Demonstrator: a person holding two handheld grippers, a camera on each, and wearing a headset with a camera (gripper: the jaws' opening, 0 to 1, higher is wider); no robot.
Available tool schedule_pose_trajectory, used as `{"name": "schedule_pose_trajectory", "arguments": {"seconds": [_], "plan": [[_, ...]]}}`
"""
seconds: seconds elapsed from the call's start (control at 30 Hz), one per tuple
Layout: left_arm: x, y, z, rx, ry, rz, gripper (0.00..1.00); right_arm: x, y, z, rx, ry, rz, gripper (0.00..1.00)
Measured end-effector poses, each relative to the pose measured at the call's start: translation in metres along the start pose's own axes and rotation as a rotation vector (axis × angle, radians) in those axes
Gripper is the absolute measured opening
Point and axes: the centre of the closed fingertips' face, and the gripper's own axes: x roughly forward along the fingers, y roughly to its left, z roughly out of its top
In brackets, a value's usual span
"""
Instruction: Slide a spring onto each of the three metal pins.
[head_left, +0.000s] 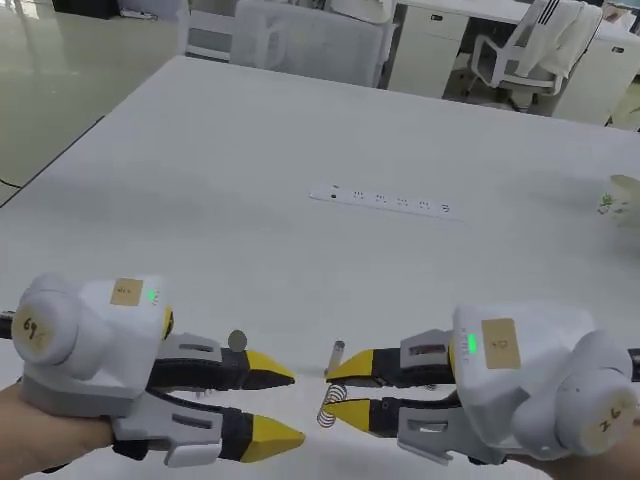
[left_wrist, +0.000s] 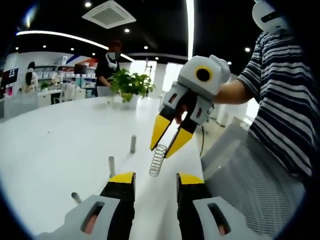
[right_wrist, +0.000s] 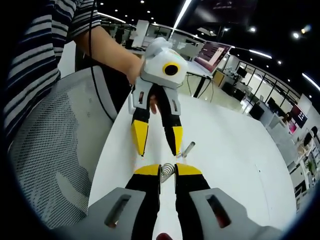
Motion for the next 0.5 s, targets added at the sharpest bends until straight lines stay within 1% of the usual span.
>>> {"name": "schedule_pose_trajectory", "arguments": {"seconds": [0.1, 0.17, 0.3, 0.43, 0.5], "plan": [[-0.010, 0.006, -0.002, -0.009, -0.003, 0.034, 0.27, 0.000, -0.002, -0.003, 0.005, 0.005, -0.008, 0.07], [-0.016, 0.009, -0.002, -0.020, -0.013, 0.047, 0.28, 0.001, -0.004, -0.005, 0.009, 0.009, -0.016, 0.07], [-0.032, 0.016, 0.000, -0.030, -0.033, 0.088, 0.34, 0.001, -0.006, -0.005, 0.018, 0.004, -0.024, 0.07], [-0.049, 0.025, -0.005, -0.051, -0.045, 0.135, 0.40, 0.000, -0.008, -0.008, 0.022, 0.009, -0.031, 0.07], [-0.056, 0.026, -0.010, -0.059, -0.047, 0.145, 0.44, 0.000, -0.010, -0.010, 0.023, 0.014, -0.036, 0.07]]}}
